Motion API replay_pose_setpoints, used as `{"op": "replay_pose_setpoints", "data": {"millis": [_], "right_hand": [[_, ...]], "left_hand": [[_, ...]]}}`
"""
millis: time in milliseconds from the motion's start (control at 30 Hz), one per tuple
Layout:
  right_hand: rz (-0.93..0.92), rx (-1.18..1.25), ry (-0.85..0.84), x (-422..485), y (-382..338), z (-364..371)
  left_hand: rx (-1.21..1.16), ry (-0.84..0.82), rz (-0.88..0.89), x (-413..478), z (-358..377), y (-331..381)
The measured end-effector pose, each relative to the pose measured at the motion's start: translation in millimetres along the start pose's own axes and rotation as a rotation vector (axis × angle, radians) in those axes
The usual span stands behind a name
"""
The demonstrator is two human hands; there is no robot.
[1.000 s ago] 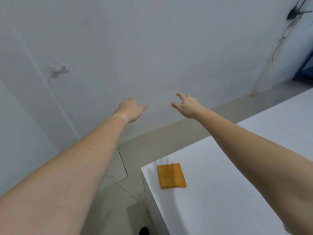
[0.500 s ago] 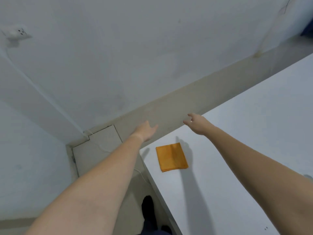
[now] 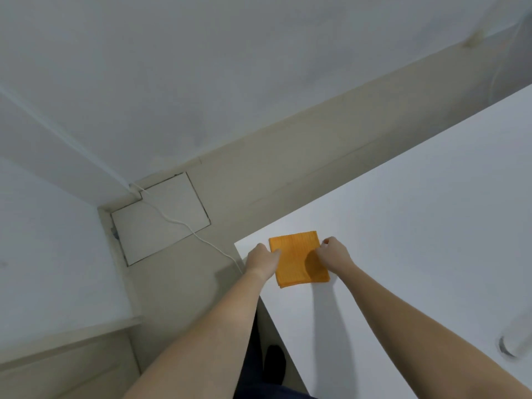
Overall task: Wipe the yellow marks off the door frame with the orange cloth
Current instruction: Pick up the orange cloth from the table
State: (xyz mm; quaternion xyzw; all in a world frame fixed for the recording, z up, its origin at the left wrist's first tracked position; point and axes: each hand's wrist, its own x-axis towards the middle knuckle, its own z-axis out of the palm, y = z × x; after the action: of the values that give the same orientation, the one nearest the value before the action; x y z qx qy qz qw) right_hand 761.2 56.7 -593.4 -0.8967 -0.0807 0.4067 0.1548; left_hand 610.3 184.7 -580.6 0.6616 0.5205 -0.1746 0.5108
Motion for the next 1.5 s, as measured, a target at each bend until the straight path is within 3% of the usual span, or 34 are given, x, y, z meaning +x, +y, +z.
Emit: {"op": "replay_pose_setpoints", "data": {"millis": [233, 433, 733, 900, 1267, 1500], "right_hand": [[0.087, 0.010, -0.002, 20.1, -1.4, 16.3], [0.009, 0.043, -0.055, 22.2, 5.0, 12.4], [-0.086, 0.749, -0.202, -3.0, 32.5, -16.2], [-0.276, 0.886, -0.123, -48.6, 22.3, -45.9], [-0.813, 0.686, -0.117, -178.3, -53.1, -99.6], [-1.044, 0.413, -0.039, -245.3, -115.1, -82.1]], "left_hand": [[-0.127, 0.016, -0.084, 25.3, 16.3, -9.9], [-0.126, -0.044, -0.073, 26.7, 16.4, -14.5], [-0.300, -0.101, 0.079, 12.8, -10.5, -10.7], [-0.321, -0.053, 0.282, -27.0, -43.9, 12.8], [-0.329, 0.182, 0.603, -163.6, -140.0, 17.8], [-0.230, 0.427, 0.599, -246.5, -212.7, -18.7]]}}
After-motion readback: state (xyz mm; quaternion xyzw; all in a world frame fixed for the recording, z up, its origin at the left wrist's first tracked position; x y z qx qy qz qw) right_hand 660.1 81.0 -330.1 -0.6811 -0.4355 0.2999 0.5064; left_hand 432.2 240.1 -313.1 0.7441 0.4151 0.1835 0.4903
